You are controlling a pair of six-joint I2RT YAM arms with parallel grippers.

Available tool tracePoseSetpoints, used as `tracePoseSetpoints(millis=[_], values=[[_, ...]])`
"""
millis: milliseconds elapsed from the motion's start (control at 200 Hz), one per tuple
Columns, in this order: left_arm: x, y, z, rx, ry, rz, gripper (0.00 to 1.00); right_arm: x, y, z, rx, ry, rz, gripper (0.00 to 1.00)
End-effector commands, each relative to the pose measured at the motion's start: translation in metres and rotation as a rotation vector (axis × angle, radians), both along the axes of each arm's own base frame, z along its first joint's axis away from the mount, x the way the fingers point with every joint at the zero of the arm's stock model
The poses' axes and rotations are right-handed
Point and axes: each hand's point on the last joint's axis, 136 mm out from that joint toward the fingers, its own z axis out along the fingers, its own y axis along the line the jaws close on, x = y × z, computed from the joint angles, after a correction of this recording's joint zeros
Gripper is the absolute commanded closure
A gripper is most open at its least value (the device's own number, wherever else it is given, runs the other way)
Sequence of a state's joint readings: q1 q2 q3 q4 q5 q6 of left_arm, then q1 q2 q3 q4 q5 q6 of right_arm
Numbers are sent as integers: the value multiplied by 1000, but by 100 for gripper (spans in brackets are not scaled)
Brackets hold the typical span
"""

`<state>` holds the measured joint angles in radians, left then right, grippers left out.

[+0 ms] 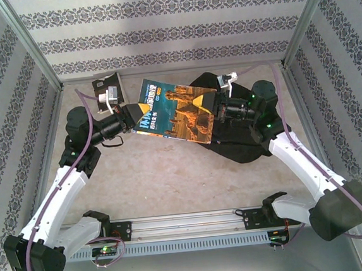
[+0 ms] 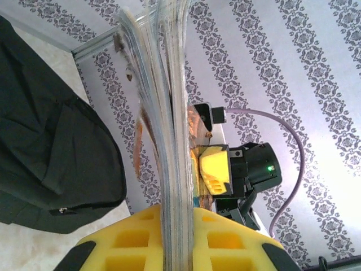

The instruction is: Pack the student bag

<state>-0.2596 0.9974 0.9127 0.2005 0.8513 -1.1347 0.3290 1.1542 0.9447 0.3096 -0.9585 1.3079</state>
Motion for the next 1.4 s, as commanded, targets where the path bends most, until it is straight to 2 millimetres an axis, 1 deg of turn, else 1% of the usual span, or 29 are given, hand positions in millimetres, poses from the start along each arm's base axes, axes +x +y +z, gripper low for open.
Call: tracePoseSetpoints(millis=[0,30,150,250,345,415,545,600,734,904,1014,1104,1179,1254,1294,1394], values=[[-12,11,33,-7,-168,50,100,-2,-6,6,-13,-46,-30,49],[-12,14,33,3,-176,78,100,-2,-7,6,-10,-46,-31,43],[-7,25,29,7,-177,165,100,-8,-6,14,32,-64,-18,35],[0,30,22,-19,-150,208,100,-11,-12,19,75,-78,-55,29],[5,30,16,-45,-128,215,100,-13,-15,25,130,-97,-83,29],[8,27,13,-55,-108,200,100,-16,-10,30,154,-113,-60,31],[11,24,15,-76,-105,183,100,-19,1,37,164,-128,-24,37],[11,22,16,-74,-109,169,100,-17,2,38,164,-132,-26,39],[9,17,19,-66,-114,135,100,-9,4,32,142,-111,-46,48],[2,14,19,-59,-117,110,100,0,5,20,93,-82,-74,55],[-1,7,15,-52,-106,82,100,-1,10,16,74,-77,-64,55],[-4,2,17,-50,-113,67,100,-4,21,12,59,-70,-33,55],[-5,-1,18,-48,-114,54,100,-4,25,7,50,-63,-29,57],[-5,-2,18,-43,-114,47,100,-2,24,4,43,-55,-44,67],[-6,-3,18,-37,-113,46,100,0,22,2,33,-53,-56,76],[-5,-1,11,3,-99,63,100,4,9,-6,-9,-45,-107,91]])
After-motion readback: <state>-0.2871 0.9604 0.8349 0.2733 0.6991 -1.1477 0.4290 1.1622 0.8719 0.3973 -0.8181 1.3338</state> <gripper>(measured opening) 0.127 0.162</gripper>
